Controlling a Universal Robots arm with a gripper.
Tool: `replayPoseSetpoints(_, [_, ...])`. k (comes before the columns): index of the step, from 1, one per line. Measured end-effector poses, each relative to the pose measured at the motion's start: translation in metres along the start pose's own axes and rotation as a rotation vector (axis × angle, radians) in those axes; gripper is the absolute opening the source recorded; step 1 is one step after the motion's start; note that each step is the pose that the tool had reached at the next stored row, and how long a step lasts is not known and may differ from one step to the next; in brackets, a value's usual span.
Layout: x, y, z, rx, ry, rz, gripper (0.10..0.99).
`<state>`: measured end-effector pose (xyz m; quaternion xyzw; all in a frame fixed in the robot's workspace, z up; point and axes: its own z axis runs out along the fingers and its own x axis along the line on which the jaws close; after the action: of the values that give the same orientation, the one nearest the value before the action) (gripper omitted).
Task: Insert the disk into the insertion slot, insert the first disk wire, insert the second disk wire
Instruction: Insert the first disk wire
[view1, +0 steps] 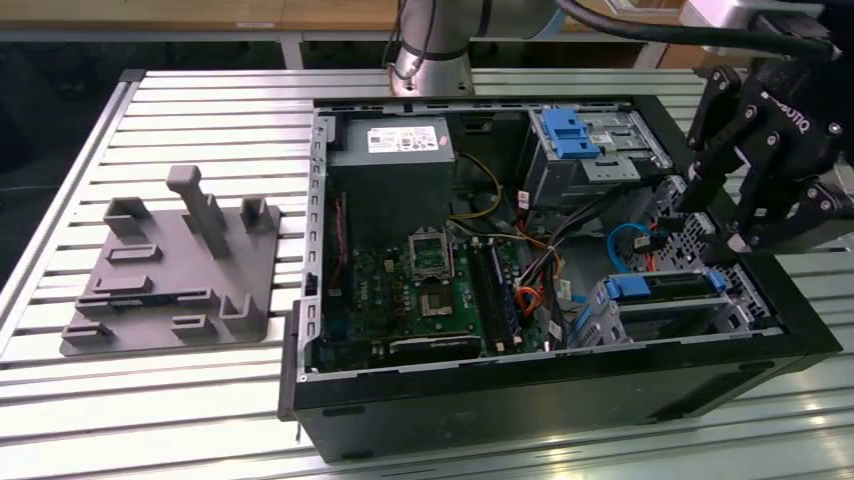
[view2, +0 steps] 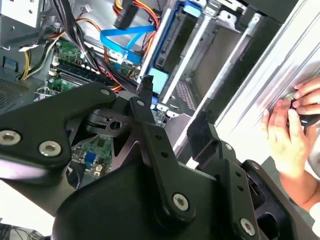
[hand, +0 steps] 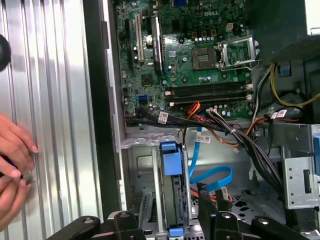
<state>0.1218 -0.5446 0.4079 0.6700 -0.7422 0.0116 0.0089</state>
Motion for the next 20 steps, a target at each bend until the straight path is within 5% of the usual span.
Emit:
replayPoseSetpoints(7, [-0.0294,0.003,0.0027,0.009,0.0885,0.0,0.557])
replayPoseSetpoints(10, [-0.0429,0.0044,0.0032,0.012,0.1142,0.0,0.557])
replayPoseSetpoints(17, [-0.0739,0.0062,0.0056,0.013,0.1232,0.0,0.557])
replayPoseSetpoints(20, [-0.0778,-0.0035,0.0075,0.008,0.1234,-0.001,0.557])
